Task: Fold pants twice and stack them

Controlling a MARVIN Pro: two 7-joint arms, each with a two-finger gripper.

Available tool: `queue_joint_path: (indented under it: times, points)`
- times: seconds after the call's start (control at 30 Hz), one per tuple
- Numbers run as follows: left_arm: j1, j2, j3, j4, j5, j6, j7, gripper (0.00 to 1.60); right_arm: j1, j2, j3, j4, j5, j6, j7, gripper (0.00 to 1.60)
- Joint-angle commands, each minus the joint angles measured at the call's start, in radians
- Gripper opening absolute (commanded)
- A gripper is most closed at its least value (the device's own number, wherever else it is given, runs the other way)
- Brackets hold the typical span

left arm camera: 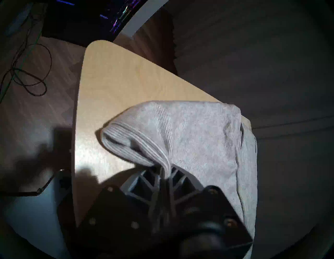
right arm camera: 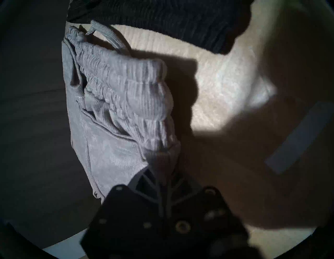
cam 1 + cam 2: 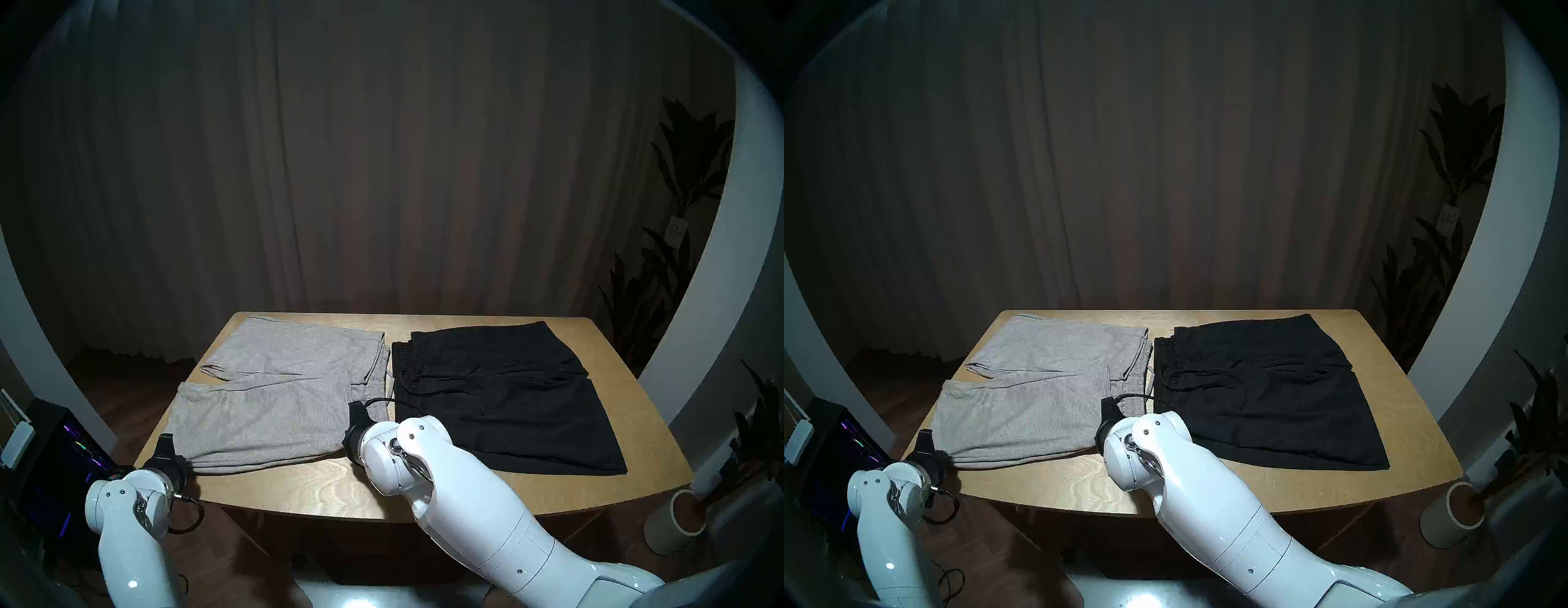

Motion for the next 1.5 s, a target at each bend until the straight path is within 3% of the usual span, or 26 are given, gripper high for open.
queue_joint_path:
  times: [0.0, 0.53, 0.87, 1.17, 1.47]
  points:
    - [-0.041, 0.013, 0.000, -0.041, -0.020, 0.002, 0.002, 0.00, -0.018, 0.012, 0.017, -0.034, 0.016, -0.011, -0.014, 0.00]
    - [-0.160, 0.163, 0.002, 0.030, -0.066, 0.105, -0.049, 0.00, 0.040, 0.015, 0.025, -0.092, -0.013, -0.033, -0.046, 0.00]
    - [-0.245, 0.222, 0.025, 0.079, -0.078, 0.135, -0.069, 0.00, 0.079, -0.003, 0.043, -0.111, -0.026, -0.052, -0.074, 0.00]
    - [-0.335, 0.284, 0.058, 0.158, -0.067, 0.146, -0.088, 0.00, 0.113, -0.024, 0.042, -0.094, -0.043, -0.062, -0.077, 0.00]
    - [-0.426, 0.330, 0.103, 0.282, -0.035, 0.138, -0.107, 0.00, 0.160, -0.064, 0.039, -0.010, -0.054, -0.070, -0.069, 0.00]
